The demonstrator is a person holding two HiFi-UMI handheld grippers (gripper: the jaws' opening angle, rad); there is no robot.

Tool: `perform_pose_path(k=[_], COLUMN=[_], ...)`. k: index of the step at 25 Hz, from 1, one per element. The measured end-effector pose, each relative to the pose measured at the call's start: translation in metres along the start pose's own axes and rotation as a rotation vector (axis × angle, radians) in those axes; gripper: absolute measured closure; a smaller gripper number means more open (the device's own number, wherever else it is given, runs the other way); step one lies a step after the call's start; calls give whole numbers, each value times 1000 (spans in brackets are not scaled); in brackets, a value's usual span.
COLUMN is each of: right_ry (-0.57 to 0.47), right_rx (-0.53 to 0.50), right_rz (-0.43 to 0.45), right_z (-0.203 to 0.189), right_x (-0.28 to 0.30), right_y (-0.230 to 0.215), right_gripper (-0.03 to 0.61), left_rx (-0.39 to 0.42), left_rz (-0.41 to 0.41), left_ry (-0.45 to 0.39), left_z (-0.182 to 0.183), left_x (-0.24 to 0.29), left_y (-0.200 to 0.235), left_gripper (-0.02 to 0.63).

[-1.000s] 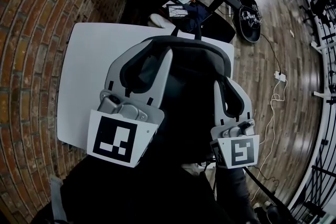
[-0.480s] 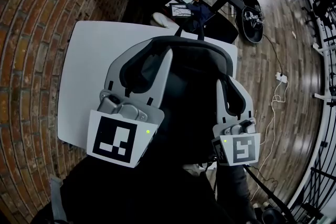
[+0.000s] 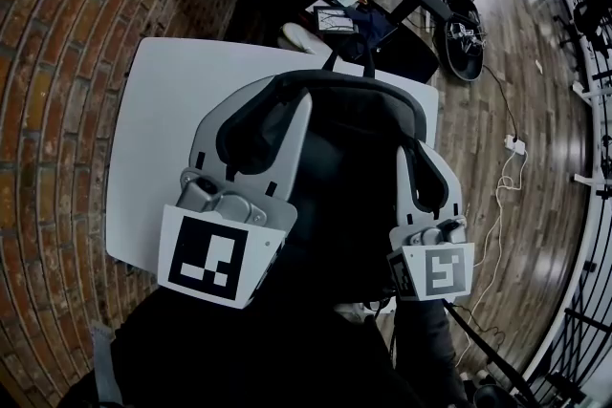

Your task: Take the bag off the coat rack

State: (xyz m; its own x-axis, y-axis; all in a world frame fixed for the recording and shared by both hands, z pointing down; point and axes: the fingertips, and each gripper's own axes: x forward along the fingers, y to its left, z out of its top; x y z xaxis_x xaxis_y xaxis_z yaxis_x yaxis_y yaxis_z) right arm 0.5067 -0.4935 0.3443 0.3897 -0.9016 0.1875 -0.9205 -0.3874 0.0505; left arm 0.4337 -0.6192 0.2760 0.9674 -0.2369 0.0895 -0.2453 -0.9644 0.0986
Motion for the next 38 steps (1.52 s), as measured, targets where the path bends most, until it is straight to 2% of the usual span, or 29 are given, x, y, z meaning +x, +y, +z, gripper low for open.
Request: perform_pose_path(k=[20, 25, 38], right_ry=[4, 44, 70], right_rx=[24, 31, 59], right_rz=[3, -1, -17], right_z=[-17, -30, -46], right_x=[26, 31, 43], right_y=[-9, -15, -23], right_gripper=[522, 522, 522], left_rx=[-10, -14, -16], left_rz=[19, 19, 28], left_ry=[39, 48, 56], left_z=[-17, -19, -23], left_x=[13, 15, 18], left_y=[15, 15, 22], left_gripper=[531, 531, 531])
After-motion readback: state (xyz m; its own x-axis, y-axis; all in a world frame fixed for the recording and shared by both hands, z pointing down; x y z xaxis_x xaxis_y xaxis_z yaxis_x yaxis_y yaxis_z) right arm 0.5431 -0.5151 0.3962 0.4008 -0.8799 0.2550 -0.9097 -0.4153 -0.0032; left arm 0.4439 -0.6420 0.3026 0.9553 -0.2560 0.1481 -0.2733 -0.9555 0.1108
